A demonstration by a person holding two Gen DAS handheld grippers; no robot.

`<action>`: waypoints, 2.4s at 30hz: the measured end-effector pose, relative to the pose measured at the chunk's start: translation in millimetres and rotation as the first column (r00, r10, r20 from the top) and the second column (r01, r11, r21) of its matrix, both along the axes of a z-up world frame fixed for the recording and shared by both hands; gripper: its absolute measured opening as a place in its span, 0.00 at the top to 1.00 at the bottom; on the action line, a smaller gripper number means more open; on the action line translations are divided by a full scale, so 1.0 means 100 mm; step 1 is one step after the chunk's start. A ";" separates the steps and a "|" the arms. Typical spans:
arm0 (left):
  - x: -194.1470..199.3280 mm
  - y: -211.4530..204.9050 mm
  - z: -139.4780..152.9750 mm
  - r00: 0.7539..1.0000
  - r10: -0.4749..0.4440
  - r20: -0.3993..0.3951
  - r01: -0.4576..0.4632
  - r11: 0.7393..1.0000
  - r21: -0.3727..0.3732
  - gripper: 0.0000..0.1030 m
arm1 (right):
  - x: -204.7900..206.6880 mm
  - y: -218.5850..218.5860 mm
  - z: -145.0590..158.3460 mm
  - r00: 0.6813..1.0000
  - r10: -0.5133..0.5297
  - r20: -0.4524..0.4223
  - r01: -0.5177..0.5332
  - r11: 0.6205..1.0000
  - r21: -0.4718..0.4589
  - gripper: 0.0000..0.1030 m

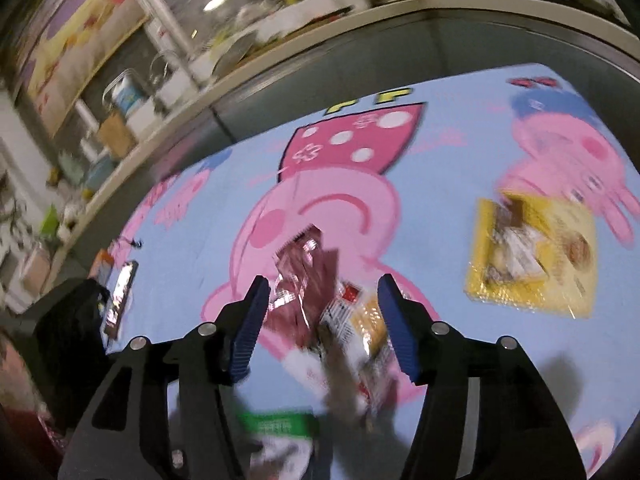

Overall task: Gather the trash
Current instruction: 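Grasp the pink foil wrapper with the right tool while the left tool grasps the green-and-white packet, then carry the pink wrapper and green packet to the bin and open both tools, then move both open tools back over the red-and-white snack bag and yellow packet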

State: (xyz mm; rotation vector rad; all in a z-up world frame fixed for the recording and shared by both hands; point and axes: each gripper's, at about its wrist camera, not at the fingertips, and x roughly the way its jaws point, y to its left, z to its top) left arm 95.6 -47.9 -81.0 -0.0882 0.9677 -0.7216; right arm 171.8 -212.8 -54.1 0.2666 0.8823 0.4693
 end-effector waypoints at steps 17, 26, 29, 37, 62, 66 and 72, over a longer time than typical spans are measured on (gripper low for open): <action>-0.29 -0.26 0.14 0.995 -0.097 0.037 0.096 0.995 0.023 0.99 | -0.11 -0.02 0.20 0.995 0.049 0.085 -0.052 0.998 0.043 0.96; -0.05 -0.89 0.70 0.981 -0.165 0.101 0.163 0.986 0.027 0.99 | -0.62 -1.74 0.38 0.946 -0.287 0.153 0.283 0.958 0.046 0.96; 0.18 -1.43 0.85 0.974 -0.190 0.120 0.188 0.982 0.033 0.99 | -0.80 -2.36 0.41 0.900 -0.403 0.166 0.408 0.913 0.009 0.96; 0.76 -2.83 0.90 0.963 -0.225 0.146 0.214 0.973 0.087 0.99 | -1.03 -3.61 0.23 0.782 -0.607 0.142 0.618 0.785 -0.046 0.96; 0.78 -3.49 0.59 0.956 -0.180 0.231 0.118 0.959 0.256 0.59 | -0.88 -3.91 -0.19 0.746 -0.661 0.076 0.664 0.747 -0.021 0.49; 0.52 -3.12 0.69 0.944 -0.149 0.295 0.068 0.961 0.270 0.59 | -1.14 -3.56 0.00 0.745 -0.657 0.112 0.657 0.753 0.047 0.49; 0.24 -2.50 0.76 0.931 -0.073 0.357 -0.039 0.954 0.298 0.55 | -1.61 -2.91 0.17 0.726 -0.665 0.176 0.651 0.747 0.139 0.49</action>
